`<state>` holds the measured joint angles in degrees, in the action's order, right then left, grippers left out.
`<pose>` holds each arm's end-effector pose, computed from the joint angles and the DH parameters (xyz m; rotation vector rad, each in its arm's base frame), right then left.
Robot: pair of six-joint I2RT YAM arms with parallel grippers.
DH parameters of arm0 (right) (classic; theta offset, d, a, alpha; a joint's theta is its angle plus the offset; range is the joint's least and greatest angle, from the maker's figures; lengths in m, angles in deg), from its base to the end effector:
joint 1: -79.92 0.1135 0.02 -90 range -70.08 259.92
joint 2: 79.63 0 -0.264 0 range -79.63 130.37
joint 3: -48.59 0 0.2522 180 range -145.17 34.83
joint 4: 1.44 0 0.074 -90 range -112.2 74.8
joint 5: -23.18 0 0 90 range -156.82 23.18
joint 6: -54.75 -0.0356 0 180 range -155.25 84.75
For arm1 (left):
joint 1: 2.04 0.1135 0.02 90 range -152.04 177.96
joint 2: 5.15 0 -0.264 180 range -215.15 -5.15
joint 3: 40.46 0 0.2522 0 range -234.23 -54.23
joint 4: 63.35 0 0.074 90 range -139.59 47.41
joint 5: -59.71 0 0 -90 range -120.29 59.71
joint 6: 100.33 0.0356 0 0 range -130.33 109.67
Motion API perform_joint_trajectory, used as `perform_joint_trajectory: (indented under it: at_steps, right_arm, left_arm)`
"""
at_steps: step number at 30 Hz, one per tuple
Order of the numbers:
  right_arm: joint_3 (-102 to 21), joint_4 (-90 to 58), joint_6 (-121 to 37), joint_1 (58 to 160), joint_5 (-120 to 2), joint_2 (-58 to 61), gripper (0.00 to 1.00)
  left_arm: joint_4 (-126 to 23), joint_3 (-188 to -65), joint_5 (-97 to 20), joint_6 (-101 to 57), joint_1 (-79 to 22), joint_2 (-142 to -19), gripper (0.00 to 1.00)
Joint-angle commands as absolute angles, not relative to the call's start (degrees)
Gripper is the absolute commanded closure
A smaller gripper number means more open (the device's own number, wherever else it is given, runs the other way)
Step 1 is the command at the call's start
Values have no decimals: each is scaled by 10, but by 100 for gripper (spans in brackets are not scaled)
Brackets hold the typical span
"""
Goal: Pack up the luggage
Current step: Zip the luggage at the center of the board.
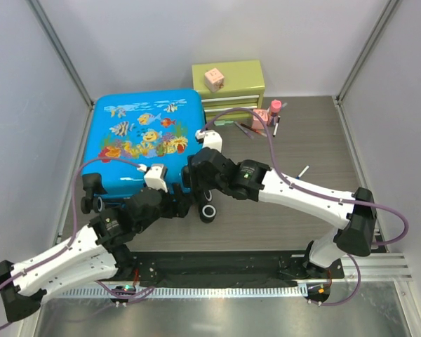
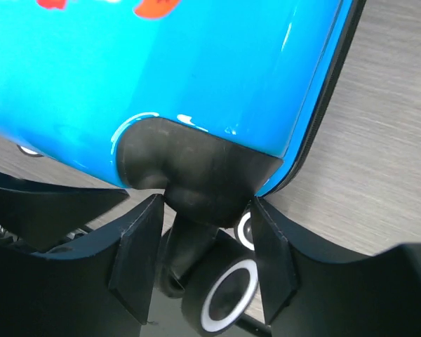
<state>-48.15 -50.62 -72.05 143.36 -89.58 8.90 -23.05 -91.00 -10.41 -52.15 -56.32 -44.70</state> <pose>0.1659 0.3011 0.3434 -0.3185 2.2449 0.4988 0.1019 -0.1210 0.2771 0.0138 2.1190 -0.6708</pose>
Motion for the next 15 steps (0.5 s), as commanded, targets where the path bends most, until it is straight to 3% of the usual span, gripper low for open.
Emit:
perform_joint_trajectory:
  at_steps: [1,13,15]
  right_arm:
    - [-519,-411,-699,1422,-908,37,99]
    - [-500,-444,-688,1413,-855,18,98]
    - [-476,-448,-693,1414,-828,10,94]
  left_arm:
    - [-283,-889,-28,-542,-591,-437,28]
    - [-335,-810,-41,-558,-591,-424,30]
    - [-330,-806,-40,-557,-591,-404,31]
